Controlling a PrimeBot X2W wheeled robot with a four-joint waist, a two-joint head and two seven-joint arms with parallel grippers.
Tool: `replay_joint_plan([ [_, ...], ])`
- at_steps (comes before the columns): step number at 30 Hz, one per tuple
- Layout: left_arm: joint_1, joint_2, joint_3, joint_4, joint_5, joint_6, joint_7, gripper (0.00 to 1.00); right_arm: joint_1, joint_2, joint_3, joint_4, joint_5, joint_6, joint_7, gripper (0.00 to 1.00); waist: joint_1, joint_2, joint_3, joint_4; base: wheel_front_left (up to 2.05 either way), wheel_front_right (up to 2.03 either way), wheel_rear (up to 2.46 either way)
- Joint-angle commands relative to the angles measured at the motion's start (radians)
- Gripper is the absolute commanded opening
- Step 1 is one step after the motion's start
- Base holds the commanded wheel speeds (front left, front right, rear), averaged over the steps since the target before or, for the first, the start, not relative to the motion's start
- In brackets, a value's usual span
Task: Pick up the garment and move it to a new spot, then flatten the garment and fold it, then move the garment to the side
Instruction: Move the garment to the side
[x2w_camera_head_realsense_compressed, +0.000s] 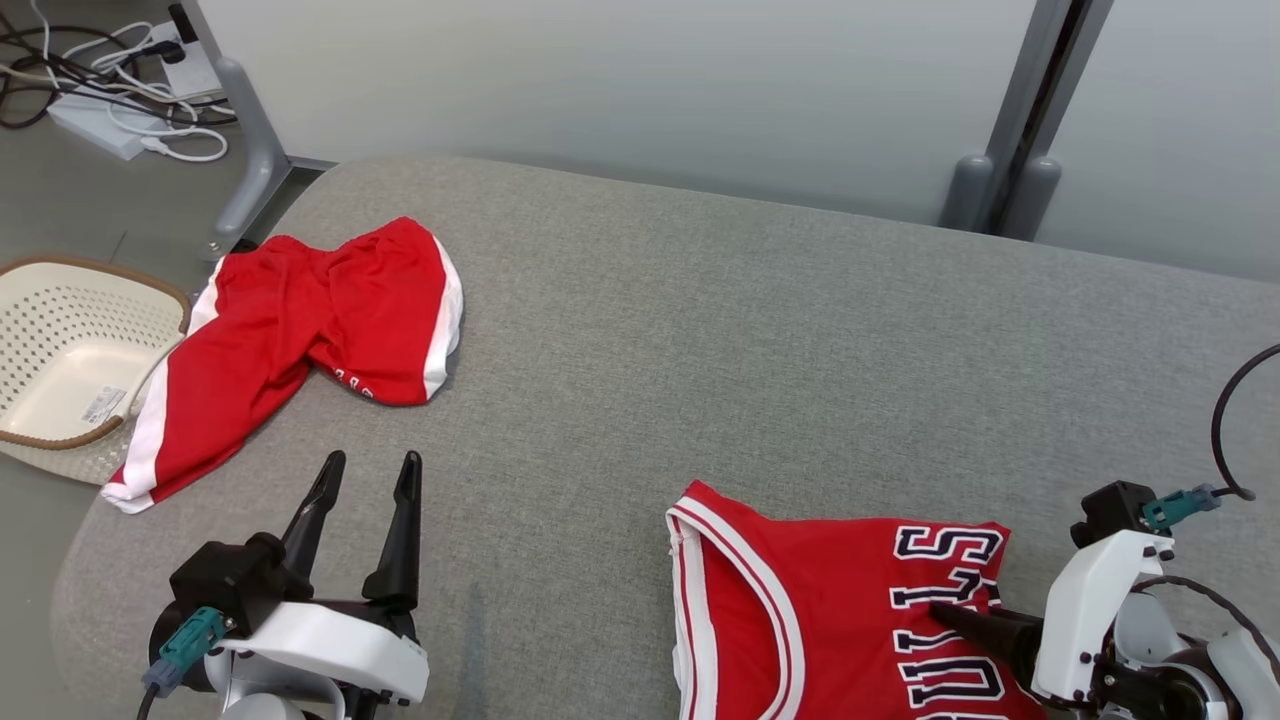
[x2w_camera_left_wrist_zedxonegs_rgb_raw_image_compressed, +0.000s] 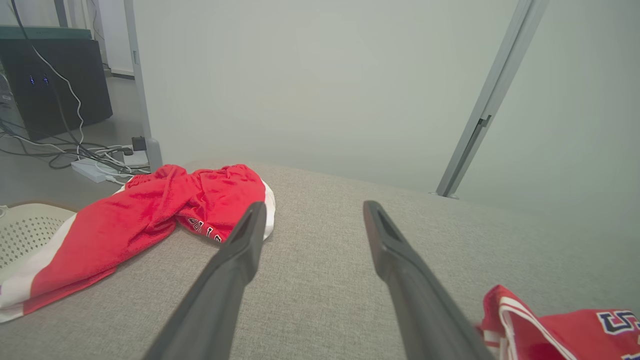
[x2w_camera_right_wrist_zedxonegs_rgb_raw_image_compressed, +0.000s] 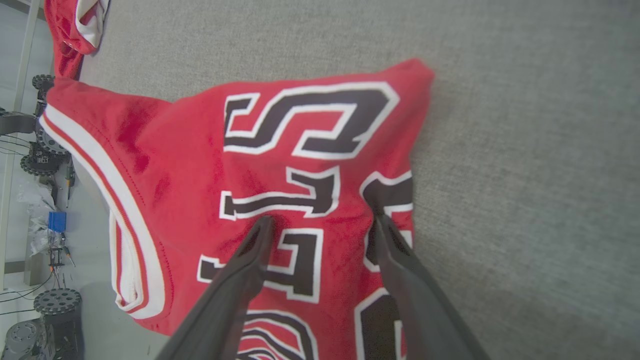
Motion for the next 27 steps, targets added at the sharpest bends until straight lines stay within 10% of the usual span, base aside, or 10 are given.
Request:
replay_joint_plan([
  [1,-0.018,-0.003,0.010,0.006,0.009,-0.009,-0.001,1.00,-0.006,0.003,0.015,0.017,0.020,0.002,0.014,1.00,0.0000,0.0000,0.006,0.014,0.00,0.00,0.00],
  [4,-0.019,-0.010,0.018,0.014,0.017,-0.018,-0.001,1.00,-0.012,-0.001,0.029,0.026,0.032,0.002,0.014,1.00,0.0000,0.0000,0.010,0.025,0.00,0.00,0.00],
  [5,-0.019,-0.013,0.021,0.016,0.019,-0.020,-0.001,1.00,-0.013,-0.002,0.034,0.027,0.037,0.002,0.010,0.49,0.0000,0.0000,0.010,0.027,0.00,0.00,0.00],
  [7,-0.020,-0.016,0.026,0.019,0.026,-0.027,-0.001,1.00,-0.019,-0.006,0.047,0.024,0.048,0.002,0.004,0.00,0.0000,0.0000,0.012,0.030,0.00,0.00,0.00],
  [27,-0.095,-0.064,0.008,-0.039,0.114,-0.088,-0.001,1.00,-0.275,-0.108,0.112,0.024,0.115,0.002,-0.159,0.00,0.0000,0.0000,0.097,-0.102,0.00,0.00,0.00],
])
